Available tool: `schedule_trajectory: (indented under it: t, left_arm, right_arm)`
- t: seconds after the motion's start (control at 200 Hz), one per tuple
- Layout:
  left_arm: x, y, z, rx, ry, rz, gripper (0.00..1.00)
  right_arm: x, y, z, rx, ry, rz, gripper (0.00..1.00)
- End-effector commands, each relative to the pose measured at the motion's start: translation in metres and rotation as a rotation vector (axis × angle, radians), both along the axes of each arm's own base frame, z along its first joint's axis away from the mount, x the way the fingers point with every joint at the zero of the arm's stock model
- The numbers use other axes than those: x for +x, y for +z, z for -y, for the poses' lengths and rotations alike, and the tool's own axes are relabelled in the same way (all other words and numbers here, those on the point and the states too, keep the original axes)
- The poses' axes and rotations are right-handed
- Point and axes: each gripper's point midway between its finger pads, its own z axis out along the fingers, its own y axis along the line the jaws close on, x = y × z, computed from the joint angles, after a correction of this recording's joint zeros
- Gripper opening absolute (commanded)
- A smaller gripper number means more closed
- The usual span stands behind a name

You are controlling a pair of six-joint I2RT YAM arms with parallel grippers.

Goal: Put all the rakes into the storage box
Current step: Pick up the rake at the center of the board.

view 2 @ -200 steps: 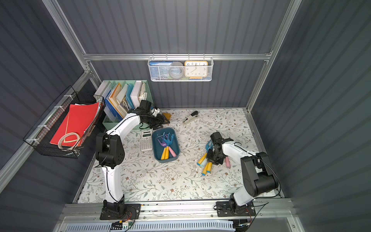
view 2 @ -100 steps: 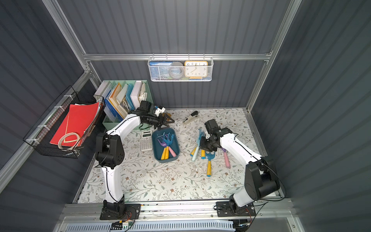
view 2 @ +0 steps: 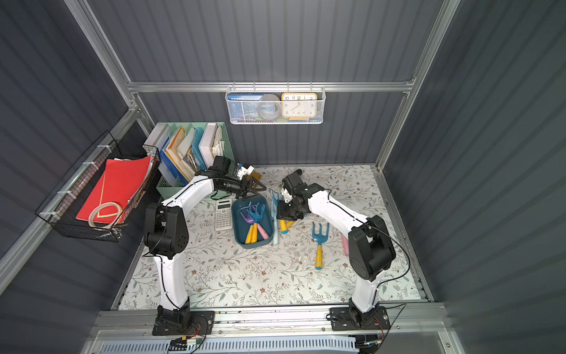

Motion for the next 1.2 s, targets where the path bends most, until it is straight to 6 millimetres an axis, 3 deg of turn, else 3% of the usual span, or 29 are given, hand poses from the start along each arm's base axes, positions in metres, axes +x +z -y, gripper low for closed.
schedule_trajectory:
  t: [0.0, 0.08, 0.155, 0.345, 0.57, 0.72, 1.001, 1.071, 1.196]
  left_arm:
    - [-0.01, 0.018, 0.0, -0.018, -0.024, 0.035, 0.76]
    - [-0.008, 0.017, 0.0, -0.018, -0.022, 0.029, 0.76]
    - [-0.007, 0.014, 0.0, -0.018, -0.021, 0.018, 0.76]
    - [-0.007, 0.013, 0.002, -0.028, -0.025, 0.01, 0.76]
    - [-0.008, 0.015, 0.002, -0.029, -0.025, 0.018, 0.76]
    - [-0.008, 0.015, 0.001, -0.024, -0.023, 0.018, 0.74]
    - [-0.009, 0.019, 0.0, -0.021, -0.023, 0.036, 0.72]
    - [-0.009, 0.017, 0.0, -0.023, -0.023, 0.027, 0.67]
    - [-0.008, 0.011, 0.0, -0.019, -0.017, 0.006, 0.46]
  right_arm:
    - [-0.002, -0.02, 0.046, -0.256, -0.071, -0.036, 0.08]
    - [-0.011, -0.032, 0.072, -0.362, -0.102, -0.078, 0.07]
    - [-0.019, -0.036, 0.077, -0.365, -0.097, -0.087, 0.07]
    - [-0.015, -0.013, 0.036, -0.12, -0.036, -0.013, 0.07]
    - [0.004, 0.016, -0.006, -0.041, 0.059, 0.059, 0.07]
    - [0.016, 0.019, -0.027, -0.016, 0.089, 0.068, 0.07]
    - [0.013, 0.014, -0.06, 0.034, 0.157, 0.04, 0.07]
    - [0.011, 0.017, -0.068, 0.037, 0.178, 0.052, 0.07]
    - [0.008, 0.025, -0.076, 0.034, 0.211, 0.088, 0.07]
